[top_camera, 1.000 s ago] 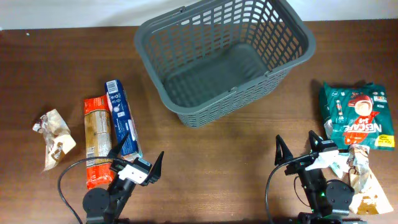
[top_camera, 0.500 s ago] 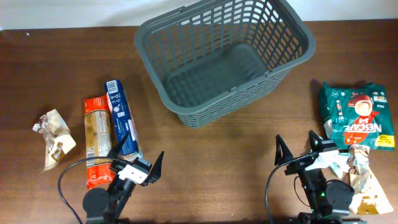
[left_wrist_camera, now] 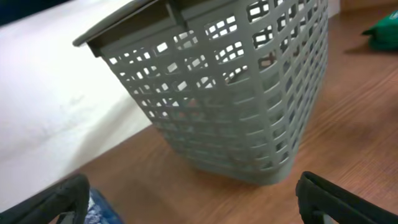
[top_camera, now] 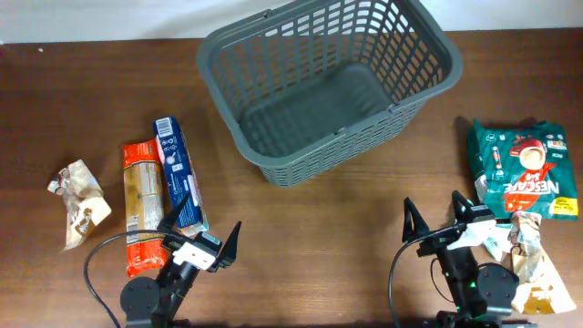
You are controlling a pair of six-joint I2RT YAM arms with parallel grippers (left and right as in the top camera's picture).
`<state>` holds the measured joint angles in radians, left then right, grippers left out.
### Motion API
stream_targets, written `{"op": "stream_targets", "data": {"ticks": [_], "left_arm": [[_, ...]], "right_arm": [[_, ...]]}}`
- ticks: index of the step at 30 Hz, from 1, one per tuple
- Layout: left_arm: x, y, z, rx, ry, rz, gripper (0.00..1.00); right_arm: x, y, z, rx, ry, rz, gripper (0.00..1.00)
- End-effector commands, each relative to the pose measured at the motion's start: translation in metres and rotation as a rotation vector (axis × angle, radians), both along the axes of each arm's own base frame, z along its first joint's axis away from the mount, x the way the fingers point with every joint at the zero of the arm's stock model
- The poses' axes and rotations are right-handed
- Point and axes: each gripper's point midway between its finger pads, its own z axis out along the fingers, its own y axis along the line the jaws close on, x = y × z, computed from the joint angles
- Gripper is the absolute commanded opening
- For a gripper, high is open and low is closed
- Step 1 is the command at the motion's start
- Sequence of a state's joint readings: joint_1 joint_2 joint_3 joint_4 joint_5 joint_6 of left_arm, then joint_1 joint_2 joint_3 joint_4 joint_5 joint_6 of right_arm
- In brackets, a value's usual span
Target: Pack container
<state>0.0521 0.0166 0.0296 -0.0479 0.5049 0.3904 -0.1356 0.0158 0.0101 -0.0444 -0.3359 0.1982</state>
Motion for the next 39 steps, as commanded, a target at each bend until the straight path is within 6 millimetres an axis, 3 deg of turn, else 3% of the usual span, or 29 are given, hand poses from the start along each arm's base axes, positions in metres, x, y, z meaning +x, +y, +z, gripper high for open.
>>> {"op": "stream_targets", "data": {"ticks": [1, 4, 7, 11, 16, 17, 20, 22, 25, 28, 31, 34, 38, 39], "left_arm": [[-0.002, -0.004, 0.001, -0.171, 0.075, -0.022, 0.99], [-0.002, -0.004, 0.005, -0.331, 0.135, -0.021, 0.99], [-0.003, -0.004, 0.026, -0.426, 0.097, -0.037, 0.99], [-0.013, -0.004, 0.078, -0.489, -0.068, -0.092, 0.99], [-0.025, -0.005, 0.122, -0.549, -0.146, -0.136, 0.99], [-0.031, -0.005, 0.142, -0.567, -0.181, -0.155, 0.99], [-0.049, -0.007, 0.183, -0.555, -0.312, -0.197, 0.99], [-0.071, -0.008, 0.214, -0.533, -0.456, -0.240, 0.99], [-0.096, -0.009, 0.238, -0.510, -0.596, -0.281, 0.99], [-0.109, -0.016, 0.243, -0.499, -0.628, -0.344, 0.99], [-0.106, -0.019, 0.243, -0.504, -0.580, -0.355, 0.99], [-0.085, -0.021, 0.250, -0.523, -0.412, -0.327, 0.99], [-0.072, -0.033, 0.300, -0.425, -0.311, -0.345, 0.99], [-0.066, -0.035, 0.320, -0.408, -0.278, -0.347, 0.99]], "right_arm": [[-0.004, 0.016, 0.005, 0.003, -0.024, 0.095, 0.99], [-0.008, 0.028, 0.020, 0.053, -0.072, 0.170, 0.99], [-0.013, 0.037, 0.039, 0.087, -0.139, 0.224, 0.99], [-0.024, 0.042, 0.079, 0.110, -0.238, 0.264, 0.99], [-0.040, 0.045, 0.127, 0.081, -0.343, 0.275, 0.99], [-0.048, 0.046, 0.148, 0.070, -0.383, 0.278, 0.99], [-0.061, 0.047, 0.183, 0.063, -0.441, 0.285, 0.99], [-0.072, 0.049, 0.212, 0.064, -0.484, 0.294, 0.99], [-0.092, 0.055, 0.253, 0.036, -0.557, 0.318, 0.99], [-0.104, 0.055, 0.277, 0.022, -0.610, 0.311, 0.99], [-0.105, 0.055, 0.287, 0.032, -0.613, 0.315, 0.99], [-0.095, 0.057, 0.296, 0.124, -0.512, 0.355, 0.99], [-0.080, 0.073, 0.331, 0.117, -0.394, 0.465, 0.99], [-0.078, 0.076, 0.342, 0.112, -0.376, 0.493, 0.99]]}}
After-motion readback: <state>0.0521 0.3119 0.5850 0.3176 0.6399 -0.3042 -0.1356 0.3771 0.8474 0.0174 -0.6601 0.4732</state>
